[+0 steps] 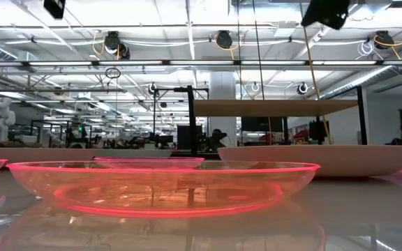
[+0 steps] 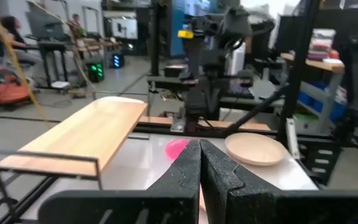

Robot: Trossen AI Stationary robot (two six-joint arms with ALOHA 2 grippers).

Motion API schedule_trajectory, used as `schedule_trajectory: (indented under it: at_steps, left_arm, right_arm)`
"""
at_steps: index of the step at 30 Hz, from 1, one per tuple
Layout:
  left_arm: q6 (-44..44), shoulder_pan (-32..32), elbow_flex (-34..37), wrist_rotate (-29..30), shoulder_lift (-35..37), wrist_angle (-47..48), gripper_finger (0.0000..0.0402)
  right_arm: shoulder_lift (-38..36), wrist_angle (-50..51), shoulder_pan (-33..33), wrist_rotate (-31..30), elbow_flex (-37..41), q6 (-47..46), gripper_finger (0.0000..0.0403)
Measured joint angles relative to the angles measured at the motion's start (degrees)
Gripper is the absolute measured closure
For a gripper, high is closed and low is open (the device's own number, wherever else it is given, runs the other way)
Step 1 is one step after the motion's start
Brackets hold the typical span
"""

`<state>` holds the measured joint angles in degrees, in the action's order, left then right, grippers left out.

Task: Place and stack plates onto a shelf
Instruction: Put the right dark pink plate on the shelf

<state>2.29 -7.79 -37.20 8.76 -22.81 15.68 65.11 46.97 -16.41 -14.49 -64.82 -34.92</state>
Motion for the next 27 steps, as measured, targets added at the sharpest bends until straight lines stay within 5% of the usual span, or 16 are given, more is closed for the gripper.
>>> schedule_trajectory:
  at_steps: [11, 27]
  left_arm:
    - [1.27, -0.68, -15.20, -0.99, -19.61, 10.39, 0.0398]
    - [5.40, -5.79, -16.38, -0.73, -35.13, 14.11, 0.0398]
  right_arm:
    - [0.51, -14.24, -3.76, -0.47, 14.31, -6.94, 0.0403]
    - [0.49, -20.62, -3.09, -0.65, 24.50, -10.87, 0.0399]
